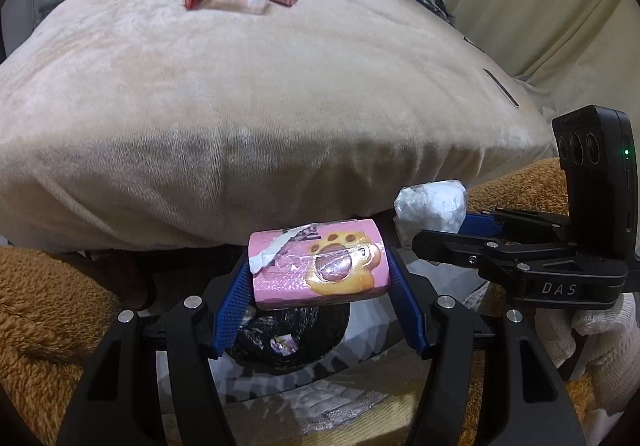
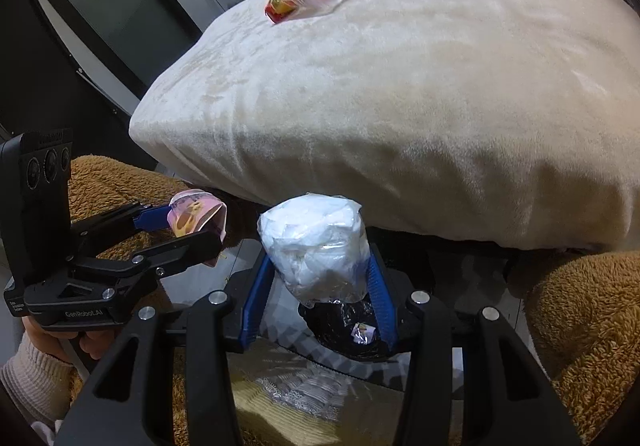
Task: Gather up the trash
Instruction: 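Carry the pink box and white bundle down over the trash bin, then open both tools to drop the box and bundle into the bin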
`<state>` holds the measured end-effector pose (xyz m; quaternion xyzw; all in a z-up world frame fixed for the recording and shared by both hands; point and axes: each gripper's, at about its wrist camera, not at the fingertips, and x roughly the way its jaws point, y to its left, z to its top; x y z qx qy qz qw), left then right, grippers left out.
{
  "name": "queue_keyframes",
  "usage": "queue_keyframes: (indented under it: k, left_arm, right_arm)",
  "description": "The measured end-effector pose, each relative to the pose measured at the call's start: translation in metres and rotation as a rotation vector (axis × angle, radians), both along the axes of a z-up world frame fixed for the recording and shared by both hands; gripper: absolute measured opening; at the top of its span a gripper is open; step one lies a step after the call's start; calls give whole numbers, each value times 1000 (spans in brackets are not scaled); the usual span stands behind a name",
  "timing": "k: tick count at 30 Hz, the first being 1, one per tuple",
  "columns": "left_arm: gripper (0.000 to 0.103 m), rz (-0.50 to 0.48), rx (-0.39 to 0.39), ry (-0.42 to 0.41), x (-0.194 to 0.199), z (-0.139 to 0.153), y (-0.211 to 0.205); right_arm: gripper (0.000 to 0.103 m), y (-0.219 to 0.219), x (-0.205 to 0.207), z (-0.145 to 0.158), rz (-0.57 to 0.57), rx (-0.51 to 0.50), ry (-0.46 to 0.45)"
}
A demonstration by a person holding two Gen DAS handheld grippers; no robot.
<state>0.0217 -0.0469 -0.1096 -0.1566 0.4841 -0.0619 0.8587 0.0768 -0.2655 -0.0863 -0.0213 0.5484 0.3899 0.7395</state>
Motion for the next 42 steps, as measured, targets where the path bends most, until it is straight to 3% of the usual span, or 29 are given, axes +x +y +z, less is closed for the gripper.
queue_keyframes:
  k: [11,18,21,25,35,39,42]
  left_arm:
    - [63,-27,-51,177,18,-38,-6]
    - [64,-36,-67,257,25,-53,-7]
    - [79,-43,-21,291,28,-59,-13]
    - [86,-33,-15,277,27,-56,-15]
    - [86,-23,-13,205,21,-35,-8]
    - [86,-18,3,128,12,-17,-2]
    - [86,-1,-54,89,8,-8,7]
  right_arm:
    - [47,6,12,-35,-20,-103,118]
    - [49,2,20,-46,-45,-110,178]
    - [57,-2,23,-46,-71,-105,178]
    - [62,-4,25,-43,-92,-103,176]
    - [62,-4,21,-31,-79,-93,102]
    - [62,-6,16,-9,-71,-20,35]
    - [62,-11,18,5,-67,30,-8]
